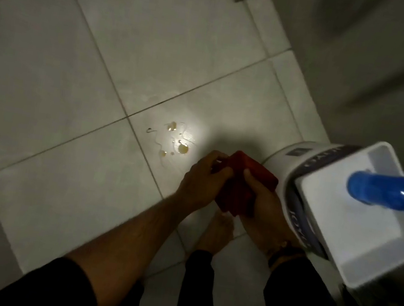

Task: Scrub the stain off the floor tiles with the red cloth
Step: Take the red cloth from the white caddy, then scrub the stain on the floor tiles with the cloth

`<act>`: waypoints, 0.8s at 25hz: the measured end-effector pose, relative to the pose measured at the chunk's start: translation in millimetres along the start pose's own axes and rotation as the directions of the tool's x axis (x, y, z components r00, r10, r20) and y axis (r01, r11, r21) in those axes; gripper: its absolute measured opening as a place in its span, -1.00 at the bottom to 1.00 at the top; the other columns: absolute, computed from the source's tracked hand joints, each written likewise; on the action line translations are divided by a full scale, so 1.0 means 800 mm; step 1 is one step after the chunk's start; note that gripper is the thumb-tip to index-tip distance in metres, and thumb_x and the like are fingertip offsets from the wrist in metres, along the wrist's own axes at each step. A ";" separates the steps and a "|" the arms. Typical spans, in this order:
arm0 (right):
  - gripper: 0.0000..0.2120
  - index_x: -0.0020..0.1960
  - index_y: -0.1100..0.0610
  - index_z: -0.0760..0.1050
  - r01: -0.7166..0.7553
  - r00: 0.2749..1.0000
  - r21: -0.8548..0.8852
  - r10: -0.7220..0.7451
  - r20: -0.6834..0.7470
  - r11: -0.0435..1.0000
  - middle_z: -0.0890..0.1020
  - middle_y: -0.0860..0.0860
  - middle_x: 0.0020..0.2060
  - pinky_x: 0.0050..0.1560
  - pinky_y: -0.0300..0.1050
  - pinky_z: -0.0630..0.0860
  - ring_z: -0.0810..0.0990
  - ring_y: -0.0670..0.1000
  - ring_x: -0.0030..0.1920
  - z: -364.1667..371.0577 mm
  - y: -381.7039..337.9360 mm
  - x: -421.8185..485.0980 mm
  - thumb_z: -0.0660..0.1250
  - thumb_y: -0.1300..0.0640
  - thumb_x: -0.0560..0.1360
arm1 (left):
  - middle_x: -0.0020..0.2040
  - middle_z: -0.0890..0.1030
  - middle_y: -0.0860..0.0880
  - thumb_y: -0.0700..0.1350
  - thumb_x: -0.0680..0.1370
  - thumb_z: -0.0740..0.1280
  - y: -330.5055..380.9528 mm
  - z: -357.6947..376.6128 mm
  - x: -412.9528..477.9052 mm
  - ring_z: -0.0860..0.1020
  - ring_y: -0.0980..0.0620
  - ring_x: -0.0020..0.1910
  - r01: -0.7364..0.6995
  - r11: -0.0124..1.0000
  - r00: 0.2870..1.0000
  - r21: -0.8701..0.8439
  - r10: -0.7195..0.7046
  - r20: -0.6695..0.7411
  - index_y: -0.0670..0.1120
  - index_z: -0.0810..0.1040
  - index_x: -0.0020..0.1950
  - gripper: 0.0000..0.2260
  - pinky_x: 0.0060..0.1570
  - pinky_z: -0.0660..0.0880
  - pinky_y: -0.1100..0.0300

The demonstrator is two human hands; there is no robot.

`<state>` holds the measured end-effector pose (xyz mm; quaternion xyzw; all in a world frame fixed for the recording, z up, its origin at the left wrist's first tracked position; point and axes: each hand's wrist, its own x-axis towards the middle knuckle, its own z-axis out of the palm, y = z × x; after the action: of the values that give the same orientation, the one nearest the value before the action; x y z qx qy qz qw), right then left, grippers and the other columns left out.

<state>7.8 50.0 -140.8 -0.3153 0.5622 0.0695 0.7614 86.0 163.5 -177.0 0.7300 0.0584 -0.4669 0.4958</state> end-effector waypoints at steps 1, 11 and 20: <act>-0.61 0.48 0.24 0.55 0.020 1.000 -0.089 -0.019 0.005 0.996 0.70 0.25 0.34 0.20 0.10 0.73 0.74 0.20 0.26 0.033 0.018 0.023 0.37 0.16 0.68 | 0.20 0.67 0.05 0.18 0.55 0.35 -0.033 -0.034 0.011 0.68 -0.02 0.17 0.020 1.000 0.994 0.024 -0.018 -0.112 0.11 0.57 0.36 -0.61 0.11 0.65 0.06; -0.41 0.68 0.14 0.32 0.663 0.661 -0.735 -0.351 0.664 -0.141 0.48 0.10 0.62 0.70 0.02 0.32 0.41 0.15 0.65 0.264 0.143 0.377 0.28 0.19 0.66 | 0.81 -0.08 -0.13 0.18 0.73 0.04 -0.363 -0.277 0.211 -0.10 -0.20 0.79 0.304 0.619 0.846 0.724 0.173 -0.504 -0.02 -0.06 0.81 -0.31 0.68 -0.14 -0.31; -0.10 0.75 0.09 0.15 0.527 0.402 -0.303 -0.081 0.912 -0.794 0.16 0.19 0.75 0.73 0.41 0.00 0.08 0.32 0.76 0.251 0.295 0.466 0.33 -0.15 0.49 | 0.79 0.07 -0.18 0.14 0.71 0.07 -0.453 -0.288 0.264 0.07 -0.25 0.77 0.201 0.539 0.682 0.818 0.522 -0.512 0.00 0.11 0.78 -0.36 0.61 -0.06 -0.47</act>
<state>195.9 255.9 -537.2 -0.9764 -0.1673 0.1043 0.0877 148.7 445.2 -558.8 0.9937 -0.0563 -0.0633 0.0735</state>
